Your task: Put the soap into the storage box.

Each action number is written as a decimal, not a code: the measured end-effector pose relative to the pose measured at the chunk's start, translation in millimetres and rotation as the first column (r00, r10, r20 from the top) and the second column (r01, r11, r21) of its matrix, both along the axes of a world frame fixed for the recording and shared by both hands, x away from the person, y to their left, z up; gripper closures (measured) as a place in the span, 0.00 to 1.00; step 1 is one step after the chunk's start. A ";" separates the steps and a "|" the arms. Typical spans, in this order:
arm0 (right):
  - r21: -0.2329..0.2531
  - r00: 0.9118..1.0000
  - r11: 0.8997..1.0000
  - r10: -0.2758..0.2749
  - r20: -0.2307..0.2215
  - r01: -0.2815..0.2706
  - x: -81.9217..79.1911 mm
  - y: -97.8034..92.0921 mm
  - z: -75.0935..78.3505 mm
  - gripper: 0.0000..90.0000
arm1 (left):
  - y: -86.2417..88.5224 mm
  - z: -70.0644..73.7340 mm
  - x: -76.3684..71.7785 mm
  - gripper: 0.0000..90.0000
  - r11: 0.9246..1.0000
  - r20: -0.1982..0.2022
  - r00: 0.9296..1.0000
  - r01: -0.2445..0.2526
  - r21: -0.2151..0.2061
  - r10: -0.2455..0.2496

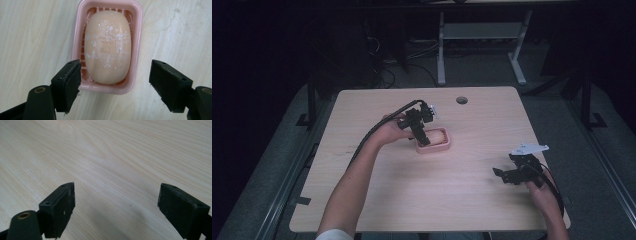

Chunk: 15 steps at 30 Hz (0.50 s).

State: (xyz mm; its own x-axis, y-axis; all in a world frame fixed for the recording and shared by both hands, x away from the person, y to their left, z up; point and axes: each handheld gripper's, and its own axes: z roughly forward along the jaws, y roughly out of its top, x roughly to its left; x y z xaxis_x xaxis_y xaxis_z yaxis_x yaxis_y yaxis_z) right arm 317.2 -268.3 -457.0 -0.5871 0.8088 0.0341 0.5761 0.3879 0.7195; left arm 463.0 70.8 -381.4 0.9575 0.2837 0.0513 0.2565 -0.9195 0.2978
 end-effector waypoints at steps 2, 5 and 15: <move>-0.006 1.000 1.000 0.004 0.001 -0.004 0.0 0.0 -0.1 0.15 | 4.0 1.4 -1.8 0.28 1.000 0.003 1.000 -0.002 -0.005 0.002; -0.010 1.000 1.000 0.003 -0.001 -0.003 0.1 0.0 -0.4 0.15 | 11.7 2.5 -5.1 0.28 1.000 0.003 1.000 -0.011 0.001 0.011; -0.024 1.000 1.000 0.008 -0.002 -0.008 0.2 2.0 -0.7 0.15 | 25.1 2.9 -13.9 0.28 0.999 -0.001 1.000 -0.026 -0.018 0.026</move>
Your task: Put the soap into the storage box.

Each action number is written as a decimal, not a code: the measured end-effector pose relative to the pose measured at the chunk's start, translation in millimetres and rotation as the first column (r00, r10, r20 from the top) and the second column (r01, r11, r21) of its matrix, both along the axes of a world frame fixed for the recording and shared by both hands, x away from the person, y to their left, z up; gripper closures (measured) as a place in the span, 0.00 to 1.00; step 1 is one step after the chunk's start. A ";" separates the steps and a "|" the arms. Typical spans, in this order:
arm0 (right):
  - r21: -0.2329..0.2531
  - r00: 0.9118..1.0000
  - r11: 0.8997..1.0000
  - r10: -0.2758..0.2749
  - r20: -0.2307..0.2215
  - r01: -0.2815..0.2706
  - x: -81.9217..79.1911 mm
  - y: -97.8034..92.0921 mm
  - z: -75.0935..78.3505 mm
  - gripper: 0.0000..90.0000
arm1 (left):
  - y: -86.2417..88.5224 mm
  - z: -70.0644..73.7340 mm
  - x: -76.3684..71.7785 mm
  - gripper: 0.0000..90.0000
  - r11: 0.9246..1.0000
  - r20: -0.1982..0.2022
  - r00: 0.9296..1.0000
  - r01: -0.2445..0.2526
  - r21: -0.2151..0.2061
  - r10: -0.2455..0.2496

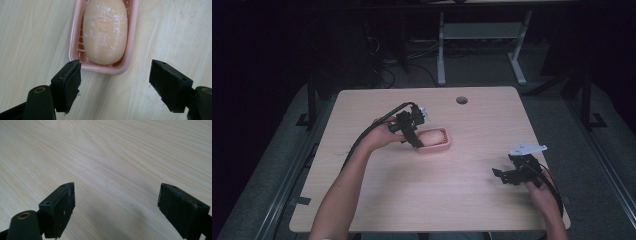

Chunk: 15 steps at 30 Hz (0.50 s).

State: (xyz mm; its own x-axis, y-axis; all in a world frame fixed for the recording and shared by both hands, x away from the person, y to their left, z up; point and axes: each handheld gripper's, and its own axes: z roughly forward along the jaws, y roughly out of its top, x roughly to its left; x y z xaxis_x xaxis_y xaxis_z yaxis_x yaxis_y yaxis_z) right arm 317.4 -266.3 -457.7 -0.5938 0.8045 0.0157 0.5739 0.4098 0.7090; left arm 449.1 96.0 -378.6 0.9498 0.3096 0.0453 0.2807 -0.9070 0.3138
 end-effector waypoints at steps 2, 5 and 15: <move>-0.003 1.000 1.000 -0.003 -0.003 0.003 -0.5 0.4 0.4 0.15 | 3.9 0.5 -2.8 0.28 1.000 0.004 1.000 -0.001 -0.002 0.001; -0.004 1.000 1.000 -0.004 -0.004 0.004 -0.5 0.5 0.2 0.15 | 6.4 1.1 -3.8 0.28 1.000 0.005 1.000 -0.005 -0.011 0.005; -0.015 1.000 1.000 0.000 -0.001 0.000 -0.2 1.7 -0.1 0.15 | 18.1 2.9 -13.7 0.28 0.999 0.002 1.000 -0.019 -0.042 0.019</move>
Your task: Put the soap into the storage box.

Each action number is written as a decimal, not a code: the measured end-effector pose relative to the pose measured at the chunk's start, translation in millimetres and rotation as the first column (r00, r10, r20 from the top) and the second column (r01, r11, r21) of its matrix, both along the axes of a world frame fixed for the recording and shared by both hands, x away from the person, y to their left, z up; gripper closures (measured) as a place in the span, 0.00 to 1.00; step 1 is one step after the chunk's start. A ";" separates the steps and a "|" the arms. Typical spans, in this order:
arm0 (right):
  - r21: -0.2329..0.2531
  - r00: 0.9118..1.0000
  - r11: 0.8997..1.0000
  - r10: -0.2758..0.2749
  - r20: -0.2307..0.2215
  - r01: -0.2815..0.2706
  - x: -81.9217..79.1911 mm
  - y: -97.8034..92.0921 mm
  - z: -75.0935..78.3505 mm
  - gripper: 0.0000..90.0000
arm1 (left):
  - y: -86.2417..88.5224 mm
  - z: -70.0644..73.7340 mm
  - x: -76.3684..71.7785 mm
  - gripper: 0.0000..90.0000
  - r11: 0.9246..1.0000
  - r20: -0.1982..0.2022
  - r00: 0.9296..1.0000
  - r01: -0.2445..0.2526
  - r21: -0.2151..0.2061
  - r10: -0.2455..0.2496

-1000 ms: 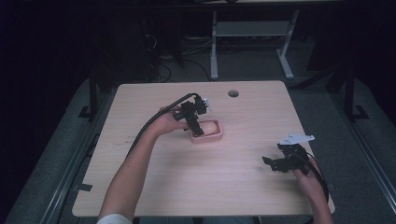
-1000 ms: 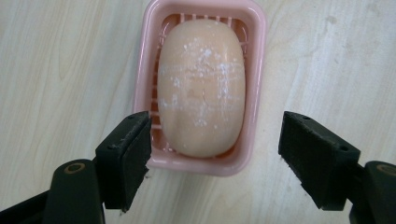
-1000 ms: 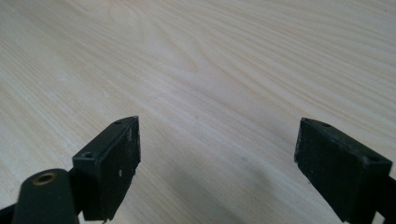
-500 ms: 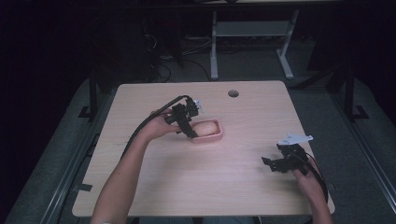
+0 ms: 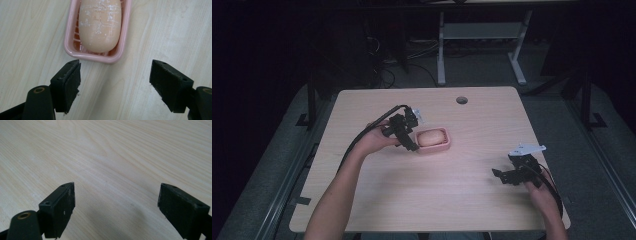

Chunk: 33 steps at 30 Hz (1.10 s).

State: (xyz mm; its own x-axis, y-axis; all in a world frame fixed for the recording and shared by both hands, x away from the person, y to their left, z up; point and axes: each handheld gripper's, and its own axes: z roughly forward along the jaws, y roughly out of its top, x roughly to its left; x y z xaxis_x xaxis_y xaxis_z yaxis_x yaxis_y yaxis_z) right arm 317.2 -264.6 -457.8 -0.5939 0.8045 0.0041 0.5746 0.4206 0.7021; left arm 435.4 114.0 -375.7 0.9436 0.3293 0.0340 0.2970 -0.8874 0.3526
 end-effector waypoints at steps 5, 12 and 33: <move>-0.007 1.000 1.000 0.004 0.005 -0.004 -0.2 0.6 0.1 0.15 | 7.1 -1.4 -5.2 0.27 1.000 0.000 1.000 -0.007 -0.001 0.007; -0.013 1.000 1.000 0.001 0.004 -0.001 -0.6 1.7 0.1 0.15 | 17.4 -3.9 -10.2 0.27 1.000 -0.002 1.000 -0.021 -0.016 0.021; -0.027 1.000 1.000 0.005 0.014 -0.005 -0.3 2.3 -0.1 0.15 | 34.1 -9.6 -28.1 0.26 0.999 -0.004 0.999 -0.034 -0.041 0.034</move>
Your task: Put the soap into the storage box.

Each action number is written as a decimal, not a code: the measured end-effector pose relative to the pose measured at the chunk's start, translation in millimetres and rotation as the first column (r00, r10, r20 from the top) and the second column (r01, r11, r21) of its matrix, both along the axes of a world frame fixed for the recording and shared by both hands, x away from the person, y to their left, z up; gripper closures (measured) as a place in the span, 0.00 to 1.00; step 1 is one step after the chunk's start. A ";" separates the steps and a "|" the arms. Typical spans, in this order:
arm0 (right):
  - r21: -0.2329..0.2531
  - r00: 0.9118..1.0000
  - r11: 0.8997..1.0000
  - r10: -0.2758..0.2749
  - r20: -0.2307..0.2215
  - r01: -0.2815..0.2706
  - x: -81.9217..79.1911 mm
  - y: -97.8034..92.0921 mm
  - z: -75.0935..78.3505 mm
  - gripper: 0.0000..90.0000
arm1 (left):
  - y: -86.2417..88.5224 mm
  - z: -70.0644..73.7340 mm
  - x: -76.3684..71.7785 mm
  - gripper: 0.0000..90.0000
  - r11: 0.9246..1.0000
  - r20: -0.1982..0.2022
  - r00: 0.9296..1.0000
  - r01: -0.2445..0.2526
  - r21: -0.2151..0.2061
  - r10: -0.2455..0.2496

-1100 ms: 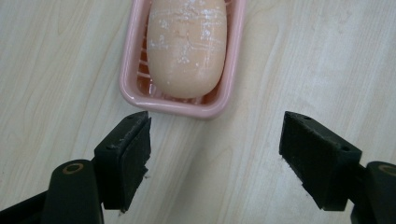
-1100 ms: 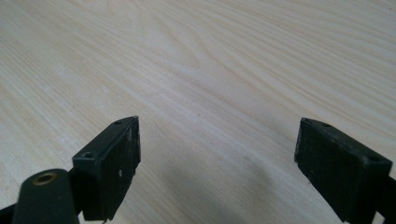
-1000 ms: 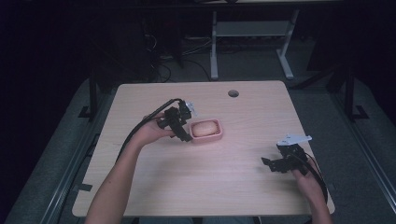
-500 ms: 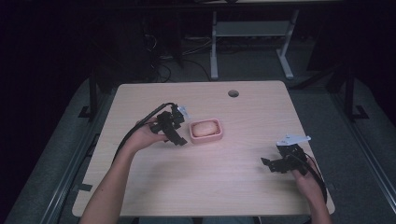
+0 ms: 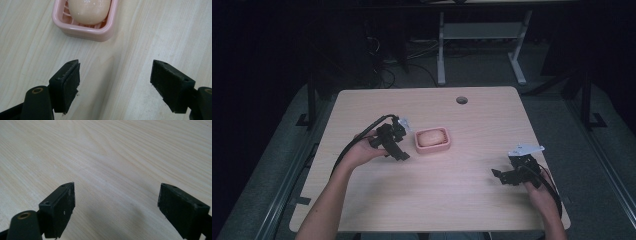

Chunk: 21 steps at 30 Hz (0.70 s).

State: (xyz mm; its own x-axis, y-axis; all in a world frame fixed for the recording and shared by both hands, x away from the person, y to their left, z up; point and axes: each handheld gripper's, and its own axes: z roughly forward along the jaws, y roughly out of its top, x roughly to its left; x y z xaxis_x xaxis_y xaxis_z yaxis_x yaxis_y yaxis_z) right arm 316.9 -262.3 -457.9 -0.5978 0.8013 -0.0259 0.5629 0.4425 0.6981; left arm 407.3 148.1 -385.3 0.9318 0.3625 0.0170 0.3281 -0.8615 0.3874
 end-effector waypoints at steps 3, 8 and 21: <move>0.002 1.000 1.000 -0.001 0.000 0.001 -0.1 0.8 -0.2 0.15 | 1.8 -1.0 -1.5 0.26 1.000 -0.004 1.000 -0.004 0.000 0.004; -0.008 1.000 1.000 -0.001 -0.009 0.001 -0.7 2.2 -0.2 0.15 | 5.0 -2.8 -5.5 0.26 1.000 -0.001 1.000 -0.004 -0.003 0.004; -0.016 1.000 1.000 0.006 -0.004 -0.006 -0.3 4.3 -0.5 0.15 | 16.8 -13.0 -15.9 0.26 1.000 -0.010 1.000 -0.020 -0.003 0.020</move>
State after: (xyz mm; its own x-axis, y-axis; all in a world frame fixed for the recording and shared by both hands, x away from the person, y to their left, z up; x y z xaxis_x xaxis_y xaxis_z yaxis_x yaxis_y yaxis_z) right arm 316.6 -258.0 -458.4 -0.6028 0.7970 -0.0367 0.5629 0.4575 0.6884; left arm 391.4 164.9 -398.3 0.9243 0.3816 0.0063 0.3496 -0.8533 0.3868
